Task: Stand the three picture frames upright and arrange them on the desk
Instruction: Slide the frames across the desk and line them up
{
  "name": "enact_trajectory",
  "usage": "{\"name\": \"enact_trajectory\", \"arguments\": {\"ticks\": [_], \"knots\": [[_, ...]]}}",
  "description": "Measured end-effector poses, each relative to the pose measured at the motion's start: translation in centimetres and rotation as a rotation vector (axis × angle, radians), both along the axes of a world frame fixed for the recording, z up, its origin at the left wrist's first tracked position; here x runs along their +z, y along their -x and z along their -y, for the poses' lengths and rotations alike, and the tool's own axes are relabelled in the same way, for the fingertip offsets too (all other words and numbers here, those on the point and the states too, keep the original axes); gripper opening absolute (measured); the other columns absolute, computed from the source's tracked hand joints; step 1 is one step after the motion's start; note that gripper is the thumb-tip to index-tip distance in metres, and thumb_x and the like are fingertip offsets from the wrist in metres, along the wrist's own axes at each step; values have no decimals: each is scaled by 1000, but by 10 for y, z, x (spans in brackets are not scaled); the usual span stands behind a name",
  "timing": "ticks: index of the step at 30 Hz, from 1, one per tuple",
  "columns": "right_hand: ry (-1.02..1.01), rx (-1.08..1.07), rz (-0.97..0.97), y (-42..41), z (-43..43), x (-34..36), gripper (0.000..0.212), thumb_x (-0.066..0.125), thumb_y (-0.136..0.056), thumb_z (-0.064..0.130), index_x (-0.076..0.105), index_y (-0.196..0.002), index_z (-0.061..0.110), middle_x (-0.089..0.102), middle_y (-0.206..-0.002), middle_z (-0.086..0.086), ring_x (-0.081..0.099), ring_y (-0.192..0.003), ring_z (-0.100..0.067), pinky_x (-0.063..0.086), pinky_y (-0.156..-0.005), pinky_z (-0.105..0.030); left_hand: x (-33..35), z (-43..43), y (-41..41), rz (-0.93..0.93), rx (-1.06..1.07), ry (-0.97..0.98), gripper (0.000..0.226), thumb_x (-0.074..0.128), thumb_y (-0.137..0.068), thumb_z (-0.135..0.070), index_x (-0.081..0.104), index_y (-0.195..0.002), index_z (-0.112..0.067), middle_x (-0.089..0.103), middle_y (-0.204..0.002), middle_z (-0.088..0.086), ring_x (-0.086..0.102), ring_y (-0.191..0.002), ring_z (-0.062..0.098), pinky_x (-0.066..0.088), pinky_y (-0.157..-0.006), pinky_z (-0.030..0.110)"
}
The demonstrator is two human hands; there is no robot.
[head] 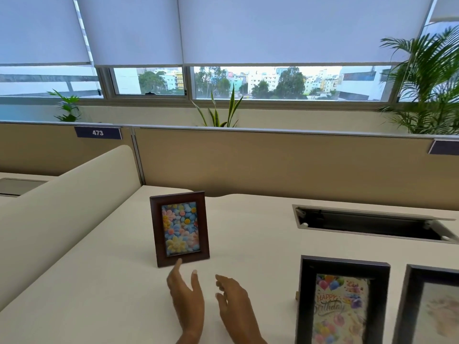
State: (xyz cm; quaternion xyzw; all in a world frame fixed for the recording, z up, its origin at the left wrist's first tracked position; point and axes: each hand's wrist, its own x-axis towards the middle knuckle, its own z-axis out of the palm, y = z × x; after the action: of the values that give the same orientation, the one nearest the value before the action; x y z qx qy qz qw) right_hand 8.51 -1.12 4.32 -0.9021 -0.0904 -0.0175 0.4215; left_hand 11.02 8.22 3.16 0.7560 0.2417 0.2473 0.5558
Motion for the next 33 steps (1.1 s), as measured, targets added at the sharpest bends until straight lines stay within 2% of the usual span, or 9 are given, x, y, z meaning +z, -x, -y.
{"name": "enact_trajectory", "arguments": {"ticks": [7, 9, 11, 15, 20, 24, 27, 28, 33], "knots": [[-42, -147, 537, 53, 75, 56, 25, 57, -78, -8, 71, -93, 6, 73, -87, -6, 59, -92, -5, 47, -82, -11, 15, 65, 40, 131, -364, -23, 29, 48, -93, -11, 54, -121, -15, 55, -124, 5, 53, -111, 18, 41, -95, 22], [7, -227, 684, 65, 99, 66, 18, 55, -81, 4, 71, -90, 3, 73, -86, -4, 57, -92, -7, 43, -85, -3, 14, 83, 55, 126, -547, -73, 27, 49, -93, -11, 52, -114, -27, 57, -115, -4, 55, -107, 11, 40, -86, 3], [16, -305, 736, 74, 122, 72, 42, 40, -94, 30, 69, -93, 0, 67, -95, -4, 54, -96, -9, 34, -93, 2, 9, 97, 67, 97, -685, -114, 28, 50, -92, -13, 48, -110, -34, 56, -112, -9, 56, -105, 5, 41, -81, -1], [-110, -457, 671, 87, 161, 67, 68, 23, -94, 51, 60, -108, -5, 58, -109, -19, 46, -104, 1, 31, -99, -2, 5, 113, 74, 23, -800, -86, 28, 52, -92, -17, 45, -110, -37, 55, -110, -13, 55, -100, -5, 42, -80, 1], [-100, -614, 525, 90, 183, 39, 90, 18, -89, 61, 55, -110, -18, 57, -105, -39, 55, -102, -36, 38, -98, -16, -4, 122, 75, -115, -895, -83, 22, 54, -92, -22, 46, -106, -37, 55, -108, -14, 57, -96, -6, 43, -76, 1], [-157, -698, 444, 91, 185, 20, 92, 20, -87, 64, 52, -114, -17, 56, -111, -40, 55, -103, -44, 28, -101, -3, -9, 126, 75, -199, -923, -93, 20, 54, -92, -24, 45, -106, -34, 57, -101, -15, 58, -79, -11, 43, -66, -3], [-182, -746, 353, 86, 192, 11, 49, 58, -88, 18, 42, -128, -5, 50, -122, -37, 49, -114, -45, 41, -100, -44, -10, 126, 74, -216, -922, -88, 18, 54, -91, -24, 46, -103, -36, 59, -96, -15, 59, -74, -9, 43, -65, -2], [-213, -755, 294, 83, 194, 8, 56, 63, -81, -2, 39, -131, -2, 48, -126, -36, 47, -117, -47, 40, -99, -52, -10, 126, 74, -218, -920, -81, 18, 54, -91, -24, 46, -103, -35, 59, -97, -14, 59, -76, -7, 43, -66, -2], [-332, -711, 75, 81, 200, -8, 55, 61, -83, -2, 40, -134, 1, 48, -132, -27, 46, -122, -40, 36, -104, -44, -9, 124, 73, -222, -921, -51, 19, 55, -90, -20, 48, -100, -35, 60, -96, -12, 58, -79, -2, 46, -74, 7]]}}
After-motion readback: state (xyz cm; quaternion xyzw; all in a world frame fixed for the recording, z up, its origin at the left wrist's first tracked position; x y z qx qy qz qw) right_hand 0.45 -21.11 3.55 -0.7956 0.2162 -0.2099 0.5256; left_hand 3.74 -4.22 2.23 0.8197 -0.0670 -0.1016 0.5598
